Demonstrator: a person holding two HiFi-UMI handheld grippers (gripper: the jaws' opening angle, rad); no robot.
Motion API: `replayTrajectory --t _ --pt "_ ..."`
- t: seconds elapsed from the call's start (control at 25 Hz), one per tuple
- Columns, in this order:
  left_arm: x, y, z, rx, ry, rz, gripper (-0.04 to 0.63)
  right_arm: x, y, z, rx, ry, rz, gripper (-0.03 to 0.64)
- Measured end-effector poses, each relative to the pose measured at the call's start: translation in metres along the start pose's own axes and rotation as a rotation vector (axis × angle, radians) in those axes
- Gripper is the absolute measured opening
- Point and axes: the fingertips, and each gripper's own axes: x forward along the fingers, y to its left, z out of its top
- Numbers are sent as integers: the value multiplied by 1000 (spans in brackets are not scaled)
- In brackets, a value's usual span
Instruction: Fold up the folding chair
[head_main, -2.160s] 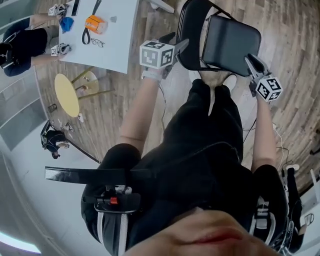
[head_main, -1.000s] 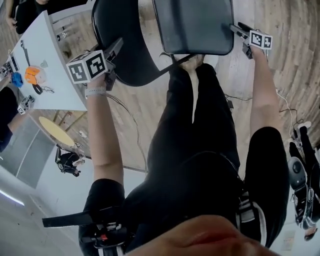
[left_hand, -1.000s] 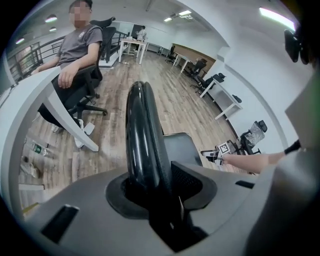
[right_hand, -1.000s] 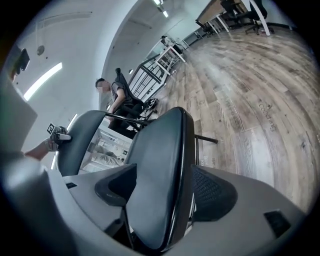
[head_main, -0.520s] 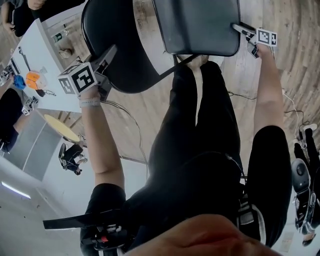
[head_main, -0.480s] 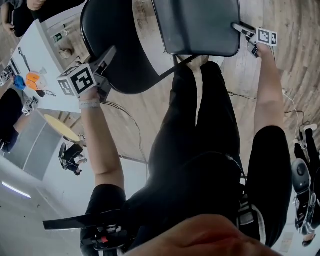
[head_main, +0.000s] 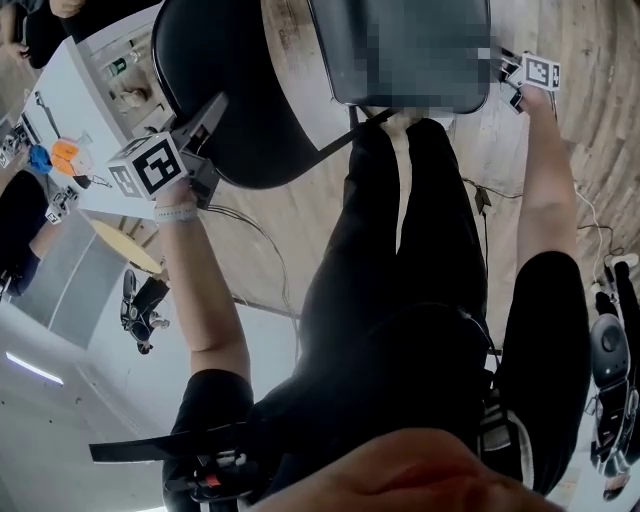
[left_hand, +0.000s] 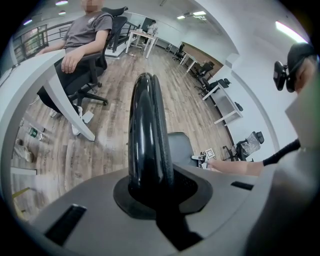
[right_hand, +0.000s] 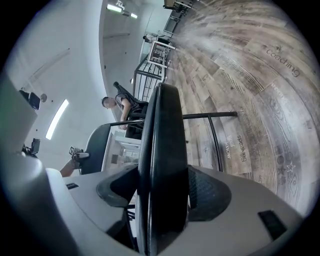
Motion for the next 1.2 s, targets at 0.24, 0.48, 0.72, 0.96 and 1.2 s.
replayTrajectory --t 0.24,0.48,0.72,0.96,1.2 --pt "-17 -8 4 45 8 21 51 6 35 -3 -23 25 88 284" --pt "-40 -3 8 61 -2 44 49 18 81 -10 -25 72 138 275" --pt "-61 -10 13 95 1 68 51 23 142 -12 -29 90 259 259" --pt "-92 0 17 94 1 86 51 45 216 -20 -57 108 350 217" --pt "-126 26 20 99 -5 108 51 99 281 -34 -95 134 425 135"
